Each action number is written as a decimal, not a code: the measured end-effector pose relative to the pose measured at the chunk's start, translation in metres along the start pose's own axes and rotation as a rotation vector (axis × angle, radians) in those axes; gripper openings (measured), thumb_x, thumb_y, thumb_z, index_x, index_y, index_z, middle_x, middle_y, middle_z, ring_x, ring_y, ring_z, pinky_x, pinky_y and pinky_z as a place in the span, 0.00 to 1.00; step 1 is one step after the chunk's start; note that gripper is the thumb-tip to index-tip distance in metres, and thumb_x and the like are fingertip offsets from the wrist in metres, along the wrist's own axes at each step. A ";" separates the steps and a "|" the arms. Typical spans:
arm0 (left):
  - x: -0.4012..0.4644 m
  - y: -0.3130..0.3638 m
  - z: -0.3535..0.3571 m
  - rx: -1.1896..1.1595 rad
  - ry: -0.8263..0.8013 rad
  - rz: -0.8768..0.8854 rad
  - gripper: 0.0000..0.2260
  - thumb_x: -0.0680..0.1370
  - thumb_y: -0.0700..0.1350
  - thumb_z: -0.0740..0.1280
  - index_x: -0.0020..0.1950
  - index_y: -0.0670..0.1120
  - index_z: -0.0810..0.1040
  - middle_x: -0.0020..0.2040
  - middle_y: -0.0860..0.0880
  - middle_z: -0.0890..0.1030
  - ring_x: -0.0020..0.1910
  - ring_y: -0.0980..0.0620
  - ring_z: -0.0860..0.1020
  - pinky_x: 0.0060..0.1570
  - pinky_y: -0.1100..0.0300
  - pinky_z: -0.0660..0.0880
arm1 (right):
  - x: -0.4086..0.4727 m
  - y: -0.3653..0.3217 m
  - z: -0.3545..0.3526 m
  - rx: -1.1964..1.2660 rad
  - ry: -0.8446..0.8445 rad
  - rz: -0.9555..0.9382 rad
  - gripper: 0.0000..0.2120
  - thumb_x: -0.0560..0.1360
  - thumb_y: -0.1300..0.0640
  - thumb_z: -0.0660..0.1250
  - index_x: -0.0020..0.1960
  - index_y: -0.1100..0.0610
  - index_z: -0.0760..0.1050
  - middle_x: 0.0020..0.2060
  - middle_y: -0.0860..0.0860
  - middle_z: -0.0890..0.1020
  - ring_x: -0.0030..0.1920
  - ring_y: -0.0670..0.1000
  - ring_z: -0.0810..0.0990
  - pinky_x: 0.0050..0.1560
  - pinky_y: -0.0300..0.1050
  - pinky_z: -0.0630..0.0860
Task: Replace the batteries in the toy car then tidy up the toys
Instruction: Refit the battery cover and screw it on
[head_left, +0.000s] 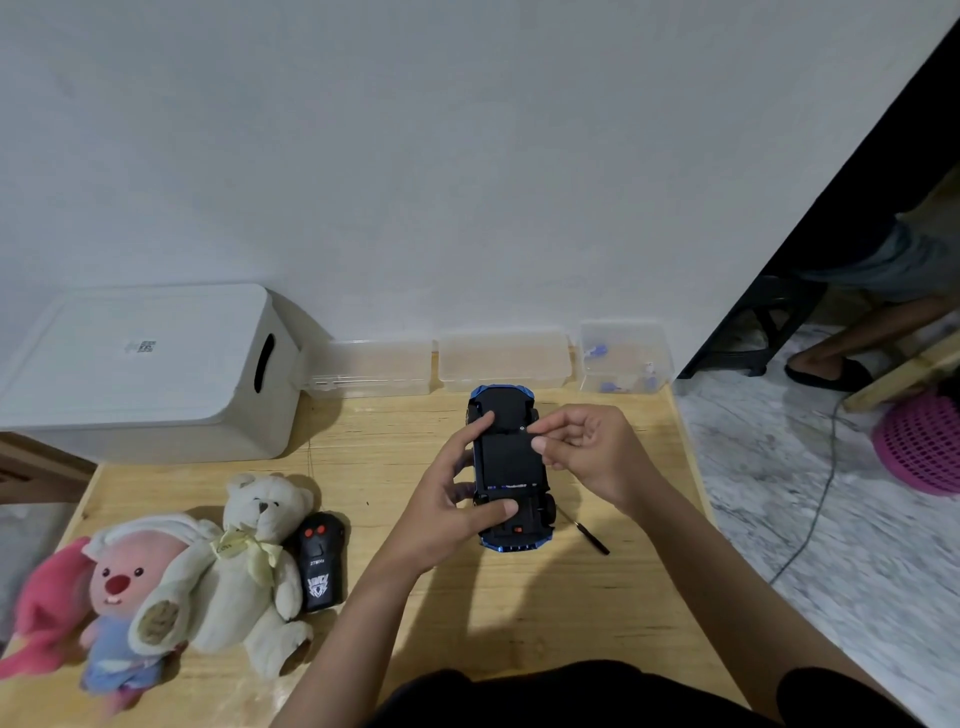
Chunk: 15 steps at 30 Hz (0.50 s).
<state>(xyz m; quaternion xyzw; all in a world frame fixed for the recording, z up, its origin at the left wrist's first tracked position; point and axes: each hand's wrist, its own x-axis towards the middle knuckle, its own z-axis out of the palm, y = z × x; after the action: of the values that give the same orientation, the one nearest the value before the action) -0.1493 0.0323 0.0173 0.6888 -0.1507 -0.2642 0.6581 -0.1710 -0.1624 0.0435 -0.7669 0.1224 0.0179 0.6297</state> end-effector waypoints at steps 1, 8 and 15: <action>0.000 0.000 0.000 0.000 -0.001 -0.002 0.34 0.65 0.45 0.76 0.66 0.67 0.68 0.63 0.54 0.77 0.60 0.45 0.77 0.56 0.47 0.78 | 0.000 0.000 0.001 -0.026 0.008 -0.009 0.06 0.71 0.67 0.71 0.44 0.58 0.81 0.34 0.54 0.83 0.33 0.46 0.81 0.37 0.39 0.79; -0.001 -0.002 -0.003 -0.060 0.047 -0.037 0.31 0.64 0.47 0.77 0.64 0.61 0.71 0.58 0.49 0.79 0.57 0.42 0.79 0.54 0.43 0.78 | 0.001 0.002 0.006 -0.023 0.049 -0.034 0.07 0.71 0.67 0.71 0.43 0.56 0.81 0.35 0.54 0.83 0.34 0.47 0.82 0.38 0.39 0.80; 0.000 -0.005 -0.005 -0.049 0.045 -0.041 0.32 0.64 0.47 0.77 0.64 0.63 0.70 0.59 0.49 0.78 0.57 0.43 0.78 0.54 0.44 0.78 | 0.002 0.005 0.008 0.039 0.047 0.012 0.06 0.72 0.67 0.70 0.46 0.59 0.81 0.34 0.54 0.82 0.32 0.44 0.80 0.35 0.35 0.77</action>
<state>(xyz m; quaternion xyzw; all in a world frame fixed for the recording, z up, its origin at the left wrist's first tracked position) -0.1471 0.0369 0.0126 0.6810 -0.1150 -0.2658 0.6725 -0.1692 -0.1558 0.0371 -0.7540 0.1421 0.0015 0.6413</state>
